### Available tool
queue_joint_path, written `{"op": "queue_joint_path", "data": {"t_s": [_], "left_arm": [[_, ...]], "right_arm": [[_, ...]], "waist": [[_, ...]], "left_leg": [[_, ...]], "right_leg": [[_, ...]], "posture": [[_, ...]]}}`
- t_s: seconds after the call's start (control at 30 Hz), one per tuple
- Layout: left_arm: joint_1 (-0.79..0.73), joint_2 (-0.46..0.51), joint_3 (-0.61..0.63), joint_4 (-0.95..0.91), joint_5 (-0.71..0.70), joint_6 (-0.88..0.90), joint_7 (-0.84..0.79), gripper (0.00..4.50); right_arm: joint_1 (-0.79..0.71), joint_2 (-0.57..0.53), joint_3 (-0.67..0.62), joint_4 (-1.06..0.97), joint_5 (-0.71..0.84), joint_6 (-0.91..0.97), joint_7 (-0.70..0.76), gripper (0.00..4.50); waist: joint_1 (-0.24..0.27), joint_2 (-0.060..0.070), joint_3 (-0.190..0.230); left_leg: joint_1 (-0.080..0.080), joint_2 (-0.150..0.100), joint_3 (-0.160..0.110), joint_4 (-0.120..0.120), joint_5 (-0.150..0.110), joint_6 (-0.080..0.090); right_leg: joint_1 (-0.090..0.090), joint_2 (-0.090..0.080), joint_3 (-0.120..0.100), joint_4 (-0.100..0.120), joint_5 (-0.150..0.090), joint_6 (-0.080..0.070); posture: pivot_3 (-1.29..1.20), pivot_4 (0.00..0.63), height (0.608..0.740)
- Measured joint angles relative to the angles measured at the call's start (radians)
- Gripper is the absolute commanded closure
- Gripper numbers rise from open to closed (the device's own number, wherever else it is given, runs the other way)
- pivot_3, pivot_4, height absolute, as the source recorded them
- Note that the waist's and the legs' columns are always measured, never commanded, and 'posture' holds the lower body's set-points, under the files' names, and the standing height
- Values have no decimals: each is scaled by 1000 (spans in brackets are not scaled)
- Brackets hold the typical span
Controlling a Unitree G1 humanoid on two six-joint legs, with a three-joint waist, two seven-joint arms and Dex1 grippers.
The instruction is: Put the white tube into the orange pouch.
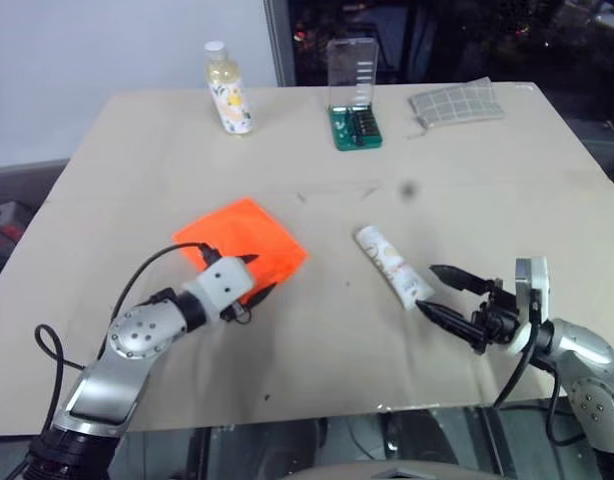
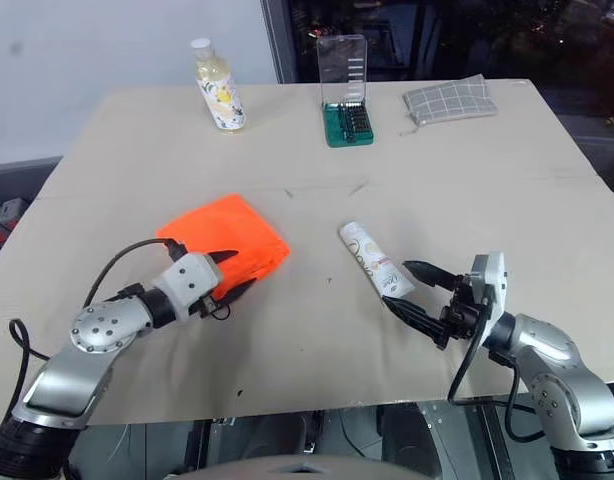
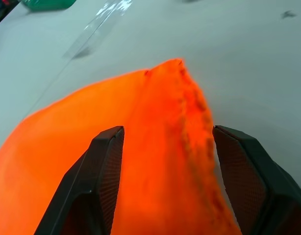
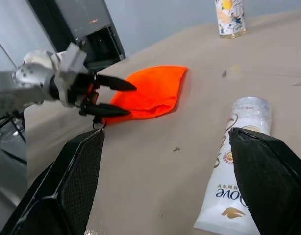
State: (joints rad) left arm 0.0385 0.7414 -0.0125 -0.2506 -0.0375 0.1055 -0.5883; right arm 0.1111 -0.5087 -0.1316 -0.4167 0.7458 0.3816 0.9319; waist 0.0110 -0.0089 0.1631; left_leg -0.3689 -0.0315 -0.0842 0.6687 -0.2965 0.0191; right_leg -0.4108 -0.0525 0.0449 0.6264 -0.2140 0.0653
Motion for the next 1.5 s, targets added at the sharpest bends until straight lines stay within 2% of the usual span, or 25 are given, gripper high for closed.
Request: {"op": "queue_joint_path", "data": {"t_s": [0.27, 0.5, 0.67, 0.77, 0.9, 0.93, 1.03, 1.13, 1.5], "left_arm": [[-15, -126, -36, 85, 161, -132, 156, 1550], [28, -148, -39, 83, 265, -205, 247, 1550], [45, -182, -35, 71, 293, -194, 279, 1550], [56, -197, -35, 54, 303, -169, 288, 2224], [63, -215, -12, 33, 308, -129, 292, 3789], [64, -218, -1, 29, 305, -125, 291, 4309], [66, -216, 10, 24, 291, -130, 283, 4410], [68, -220, 22, 9, 261, -106, 255, 4410], [24, -231, -5, -89, 159, 74, 121, 4410]], "right_arm": [[-1, 2, 1, -17, -6, -2, -16, 396], [21, 2, 0, -37, -1, -2, -24, 396], [20, 2, 0, -37, -1, -2, -24, 396], [18, 2, 0, -37, -1, -2, -24, 396], [18, 2, 0, -37, -2, -2, -25, 396], [14, 2, 0, -37, -2, 6, -33, 396], [2, -37, 14, -31, -28, 84, -99, 396], [-27, -60, 67, -1, -156, 89, -171, 396], [-181, 115, 234, 6, -285, 198, -412, 396]], "waist": [[1, 1, -2], [0, 3, -3], [-1, 4, -4], [-1, 4, -5], [-2, 5, -6], [-1, 6, -6], [-1, 6, -7], [0, 6, -7], [0, 5, -7]], "left_leg": [[2, 0, 0, 1, 0, 0], [3, 0, 1, 0, 0, 0], [5, 0, 1, 1, 0, 0], [6, 0, 1, 1, 0, 0], [6, 0, 1, 1, 0, 0], [6, 0, 1, 1, 0, 0], [6, 0, 1, 1, 0, 0], [5, 0, 1, 0, 0, 0], [3, 0, 0, 0, 0, 0]], "right_leg": [[1, -1, 0, 0, 0, 0], [2, 0, 1, 1, 0, 0], [4, 0, 1, 1, 0, 0], [4, 0, 1, 1, 0, 0], [4, 0, 1, 1, 0, 0], [5, 0, 1, 1, 0, 0], [5, 0, 1, 0, 0, 0], [4, 0, 1, 0, 0, 0], [3, 0, 0, 0, 0, 0]], "posture": [[0, 150, 740], [0, 150, 740], [0, 150, 740], [0, 150, 740], [0, 150, 740], [0, 150, 740], [0, 150, 740], [0, 150, 740], [0, 150, 740]]}}
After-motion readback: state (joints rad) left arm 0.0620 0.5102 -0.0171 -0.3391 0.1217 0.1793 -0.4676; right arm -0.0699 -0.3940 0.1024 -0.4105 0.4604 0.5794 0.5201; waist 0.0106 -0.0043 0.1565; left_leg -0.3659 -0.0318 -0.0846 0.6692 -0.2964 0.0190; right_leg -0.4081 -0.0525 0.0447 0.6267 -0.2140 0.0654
